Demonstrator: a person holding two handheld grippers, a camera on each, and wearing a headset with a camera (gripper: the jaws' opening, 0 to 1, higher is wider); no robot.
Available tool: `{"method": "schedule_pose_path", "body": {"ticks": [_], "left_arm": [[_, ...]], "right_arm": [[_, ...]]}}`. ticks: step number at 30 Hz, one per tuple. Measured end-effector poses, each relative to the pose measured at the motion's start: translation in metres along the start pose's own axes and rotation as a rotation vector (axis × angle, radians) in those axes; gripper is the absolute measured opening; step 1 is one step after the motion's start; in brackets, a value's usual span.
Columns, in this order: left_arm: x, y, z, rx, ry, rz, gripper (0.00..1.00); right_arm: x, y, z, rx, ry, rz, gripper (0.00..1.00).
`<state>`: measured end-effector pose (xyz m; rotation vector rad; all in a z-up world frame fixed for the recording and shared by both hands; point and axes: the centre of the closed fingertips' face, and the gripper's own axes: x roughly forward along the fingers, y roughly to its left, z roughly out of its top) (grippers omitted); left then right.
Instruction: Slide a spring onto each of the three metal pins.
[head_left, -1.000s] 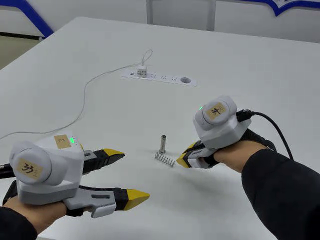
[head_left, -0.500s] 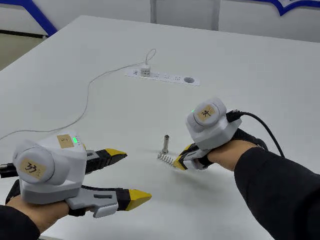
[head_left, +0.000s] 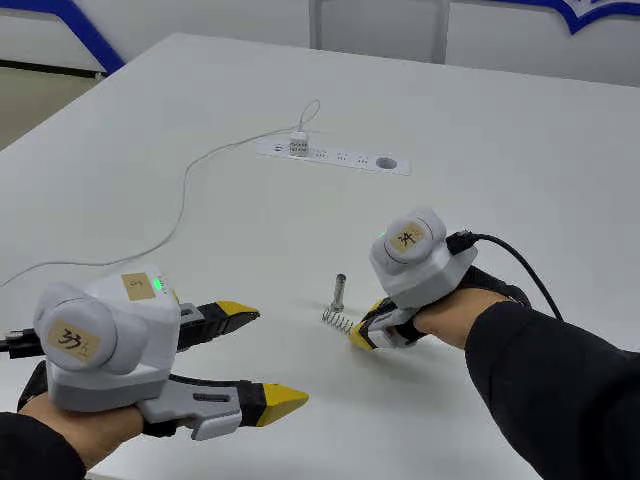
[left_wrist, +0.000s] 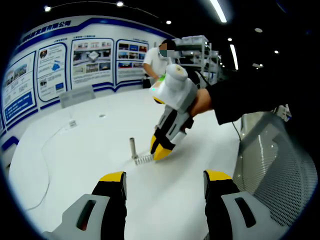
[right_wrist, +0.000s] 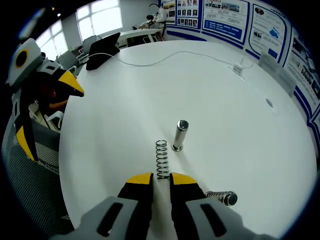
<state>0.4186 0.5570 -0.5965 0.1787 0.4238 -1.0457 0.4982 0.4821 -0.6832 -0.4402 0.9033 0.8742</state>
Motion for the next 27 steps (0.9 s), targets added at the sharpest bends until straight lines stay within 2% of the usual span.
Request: {"method": "schedule_pose_path", "body": {"ticks": [13,27], "left_arm": [[-0.001,0.000,-0.001,-0.001,0.002,0.002,0.64],[0.000,-0.002,0.000,0.000,-0.002,-0.004,0.64]], "right_arm": [[0.002,0.000,0.000,-0.005,0.001,-0.002,0.12],[-0.011,0.003,0.008,-0.064,-0.002,-0.020,0.11]]}}
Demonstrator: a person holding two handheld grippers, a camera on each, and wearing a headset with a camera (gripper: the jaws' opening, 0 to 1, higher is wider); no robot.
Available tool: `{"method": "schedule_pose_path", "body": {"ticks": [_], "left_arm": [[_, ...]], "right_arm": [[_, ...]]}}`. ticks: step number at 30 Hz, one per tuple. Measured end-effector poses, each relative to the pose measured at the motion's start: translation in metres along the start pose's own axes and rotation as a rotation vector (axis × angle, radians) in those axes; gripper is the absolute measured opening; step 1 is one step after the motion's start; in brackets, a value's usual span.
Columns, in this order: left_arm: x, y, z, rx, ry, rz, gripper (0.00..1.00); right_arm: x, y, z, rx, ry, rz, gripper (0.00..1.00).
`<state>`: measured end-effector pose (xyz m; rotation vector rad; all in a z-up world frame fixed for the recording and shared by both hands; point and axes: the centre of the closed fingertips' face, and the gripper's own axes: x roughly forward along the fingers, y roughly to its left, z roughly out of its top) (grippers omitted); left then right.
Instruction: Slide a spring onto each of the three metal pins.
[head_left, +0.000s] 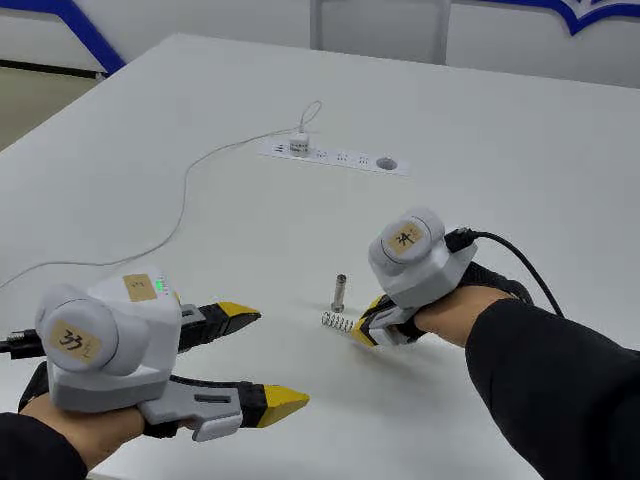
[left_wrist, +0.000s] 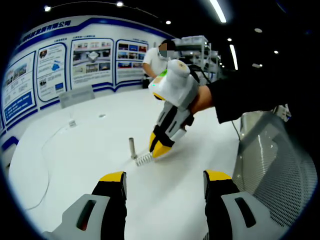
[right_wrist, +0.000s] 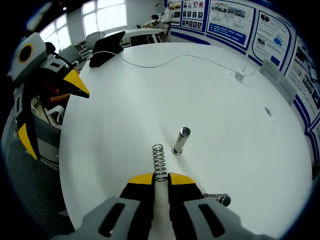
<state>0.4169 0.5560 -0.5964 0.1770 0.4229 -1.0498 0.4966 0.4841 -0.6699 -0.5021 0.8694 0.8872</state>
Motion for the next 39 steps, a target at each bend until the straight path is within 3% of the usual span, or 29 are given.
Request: {"method": "schedule_pose_path", "body": {"ticks": [3,5,9,17,20,29,39], "left_arm": [[0.000,0.000,0.000,-0.001,-0.001,0.000,0.64],[0.000,0.000,0.000,0.000,-0.001,0.000,0.64],[0.000,0.000,0.000,0.000,-0.002,0.001,0.64],[0.001,0.000,-0.001,-0.001,0.001,0.000,0.64],[0.001,0.001,-0.001,-0.002,0.001,0.000,0.64],[0.000,0.001,-0.001,-0.005,0.000,0.004,0.63],[0.000,0.001,-0.001,-0.002,0.002,0.004,0.63]], "right_arm": [[-0.001,0.000,0.001,-0.009,0.001,0.000,0.11],[-0.001,0.000,-0.001,-0.012,0.007,0.002,0.04],[0.002,0.000,-0.006,-0.003,0.016,0.005,0.06],[0.002,-0.005,0.000,-0.015,-0.010,-0.005,0.13],[0.005,-0.005,-0.005,-0.010,0.007,0.007,0.14],[0.012,0.000,-0.017,-0.021,0.038,0.035,0.14],[0.013,0.004,-0.015,-0.048,0.024,0.048,0.13]]}}
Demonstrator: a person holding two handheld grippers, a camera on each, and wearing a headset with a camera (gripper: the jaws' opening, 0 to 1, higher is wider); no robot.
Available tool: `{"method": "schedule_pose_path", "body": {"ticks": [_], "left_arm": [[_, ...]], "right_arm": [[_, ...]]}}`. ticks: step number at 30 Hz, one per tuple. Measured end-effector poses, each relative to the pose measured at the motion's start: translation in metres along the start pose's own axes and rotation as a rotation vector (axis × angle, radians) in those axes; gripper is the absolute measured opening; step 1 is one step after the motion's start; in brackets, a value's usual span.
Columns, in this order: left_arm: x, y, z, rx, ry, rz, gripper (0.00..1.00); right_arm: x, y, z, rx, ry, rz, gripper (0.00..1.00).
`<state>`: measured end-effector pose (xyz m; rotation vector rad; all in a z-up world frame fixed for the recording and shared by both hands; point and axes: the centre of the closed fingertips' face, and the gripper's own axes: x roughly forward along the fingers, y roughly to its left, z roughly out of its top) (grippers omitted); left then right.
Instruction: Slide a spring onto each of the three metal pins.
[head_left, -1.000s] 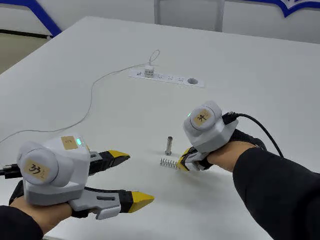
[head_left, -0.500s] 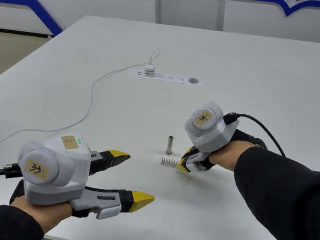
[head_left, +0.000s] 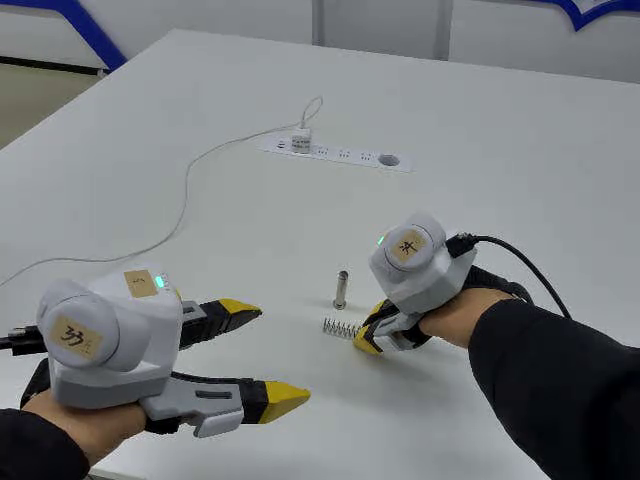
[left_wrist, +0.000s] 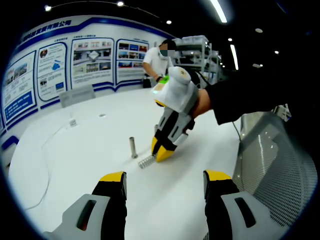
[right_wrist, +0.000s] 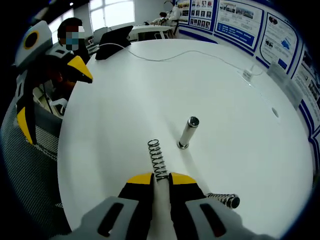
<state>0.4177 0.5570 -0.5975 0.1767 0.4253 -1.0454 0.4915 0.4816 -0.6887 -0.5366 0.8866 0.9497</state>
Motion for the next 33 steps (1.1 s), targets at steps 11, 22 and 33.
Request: {"method": "schedule_pose_path", "body": {"ticks": [11,22,33], "left_arm": [[0.000,0.000,0.000,-0.001,0.001,-0.001,0.63],[0.001,-0.002,0.000,0.002,0.001,-0.008,0.63],[0.001,-0.003,0.001,0.000,-0.002,-0.008,0.63]], "right_arm": [[-0.006,0.002,0.006,-0.024,-0.013,-0.009,0.12],[-0.017,0.002,0.015,-0.051,-0.034,-0.031,0.12],[-0.027,0.002,0.023,-0.056,-0.024,-0.036,0.12]]}}
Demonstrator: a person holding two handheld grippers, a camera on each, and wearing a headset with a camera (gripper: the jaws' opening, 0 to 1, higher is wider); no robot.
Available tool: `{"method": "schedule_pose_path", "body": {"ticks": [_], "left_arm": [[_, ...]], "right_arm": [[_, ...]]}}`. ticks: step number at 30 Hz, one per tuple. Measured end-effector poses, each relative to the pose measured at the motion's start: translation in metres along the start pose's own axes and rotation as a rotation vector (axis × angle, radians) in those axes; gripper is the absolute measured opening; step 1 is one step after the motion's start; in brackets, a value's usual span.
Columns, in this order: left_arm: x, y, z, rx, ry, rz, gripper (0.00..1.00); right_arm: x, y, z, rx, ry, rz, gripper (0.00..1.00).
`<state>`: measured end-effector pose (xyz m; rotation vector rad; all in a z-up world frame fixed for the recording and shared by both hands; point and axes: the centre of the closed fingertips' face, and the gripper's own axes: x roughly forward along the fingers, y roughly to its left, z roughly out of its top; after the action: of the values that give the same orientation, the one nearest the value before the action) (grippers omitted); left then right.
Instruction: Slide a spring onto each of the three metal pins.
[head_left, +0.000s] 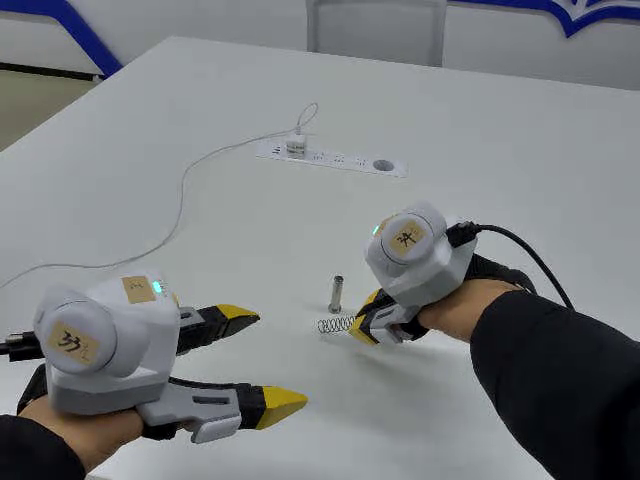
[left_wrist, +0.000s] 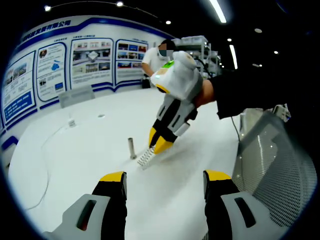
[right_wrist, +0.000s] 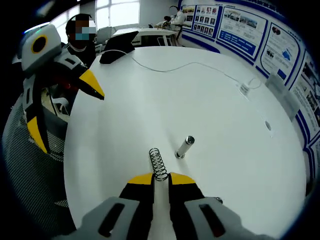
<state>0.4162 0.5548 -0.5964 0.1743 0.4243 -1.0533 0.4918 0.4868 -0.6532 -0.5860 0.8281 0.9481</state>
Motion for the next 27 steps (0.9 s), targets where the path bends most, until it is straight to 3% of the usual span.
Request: {"method": "schedule_pose_path", "body": {"ticks": [7,13,18,27], "left_arm": [[0.000,0.000,0.000,0.003,0.000,0.000,0.63],[0.003,0.001,-0.002,0.030,0.015,-0.006,0.62],[0.011,-0.002,0.000,0.095,0.033,-0.031,0.59],[0.023,-0.004,-0.001,0.240,0.082,-0.057,0.40]], "right_arm": [[-0.009,0.004,0.003,-0.017,0.024,0.017,0.12],[-0.024,0.020,0.007,-0.055,0.055,0.081,0.12],[-0.035,0.037,0.013,-0.087,0.064,0.128,0.12],[-0.048,0.059,0.025,-0.145,0.064,0.167,0.12]]}}
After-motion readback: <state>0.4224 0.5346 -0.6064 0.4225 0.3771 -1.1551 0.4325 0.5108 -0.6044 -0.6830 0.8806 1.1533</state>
